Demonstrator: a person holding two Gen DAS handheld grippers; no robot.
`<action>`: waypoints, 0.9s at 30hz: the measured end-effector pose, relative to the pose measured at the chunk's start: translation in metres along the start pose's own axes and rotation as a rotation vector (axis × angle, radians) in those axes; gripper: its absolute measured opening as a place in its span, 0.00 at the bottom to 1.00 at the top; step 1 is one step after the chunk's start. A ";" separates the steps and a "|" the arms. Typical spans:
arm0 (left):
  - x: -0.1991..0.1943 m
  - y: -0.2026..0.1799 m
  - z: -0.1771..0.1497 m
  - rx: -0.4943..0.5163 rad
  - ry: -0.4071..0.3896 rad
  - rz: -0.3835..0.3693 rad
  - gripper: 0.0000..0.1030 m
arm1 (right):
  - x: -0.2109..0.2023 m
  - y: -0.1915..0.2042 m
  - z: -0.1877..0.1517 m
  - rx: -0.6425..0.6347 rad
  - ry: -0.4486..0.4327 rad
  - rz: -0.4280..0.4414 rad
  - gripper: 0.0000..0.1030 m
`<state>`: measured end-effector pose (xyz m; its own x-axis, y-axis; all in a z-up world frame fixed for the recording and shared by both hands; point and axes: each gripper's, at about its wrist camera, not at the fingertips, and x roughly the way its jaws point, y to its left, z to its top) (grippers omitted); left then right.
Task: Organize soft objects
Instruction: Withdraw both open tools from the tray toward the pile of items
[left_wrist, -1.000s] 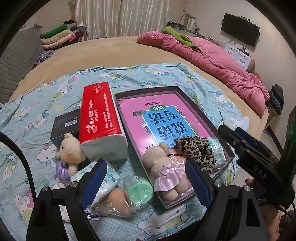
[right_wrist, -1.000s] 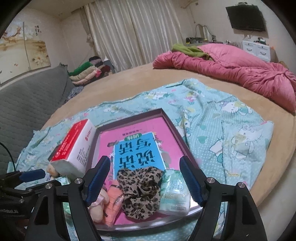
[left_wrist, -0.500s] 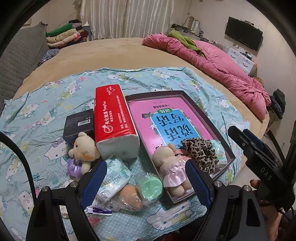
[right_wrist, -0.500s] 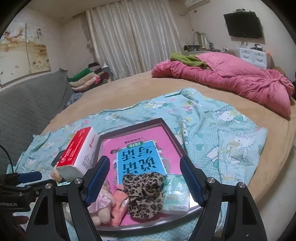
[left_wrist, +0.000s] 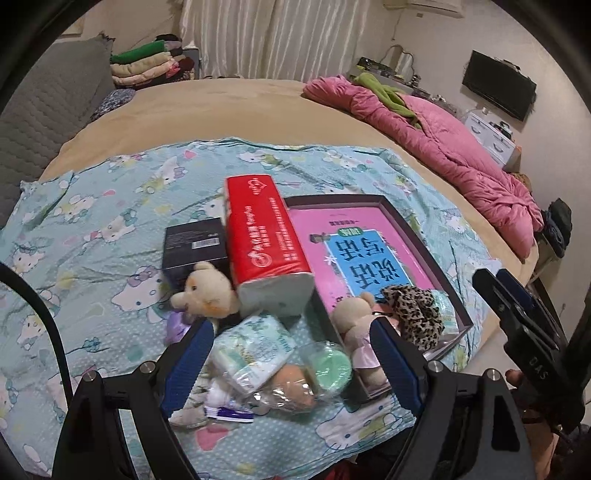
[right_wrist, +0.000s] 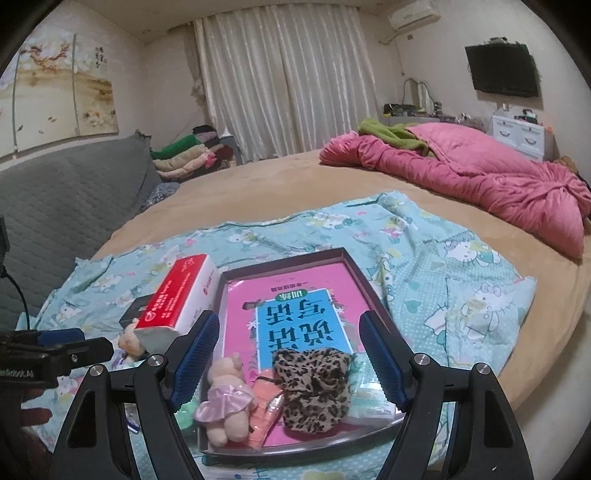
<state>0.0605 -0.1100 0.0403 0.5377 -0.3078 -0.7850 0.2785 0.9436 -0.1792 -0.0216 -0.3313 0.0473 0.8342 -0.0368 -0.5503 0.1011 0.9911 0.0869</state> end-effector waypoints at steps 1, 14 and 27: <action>-0.001 0.003 0.000 -0.007 -0.002 0.000 0.84 | 0.000 0.002 0.000 -0.007 0.001 0.000 0.77; -0.020 0.039 -0.001 -0.070 -0.023 0.018 0.84 | -0.008 0.029 0.005 -0.069 -0.003 0.041 0.77; -0.036 0.069 -0.001 -0.120 -0.048 0.040 0.84 | -0.019 0.052 0.015 -0.088 -0.002 0.083 0.77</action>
<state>0.0596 -0.0339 0.0556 0.5850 -0.2726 -0.7639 0.1604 0.9621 -0.2205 -0.0238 -0.2812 0.0748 0.8390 0.0457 -0.5422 -0.0164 0.9981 0.0589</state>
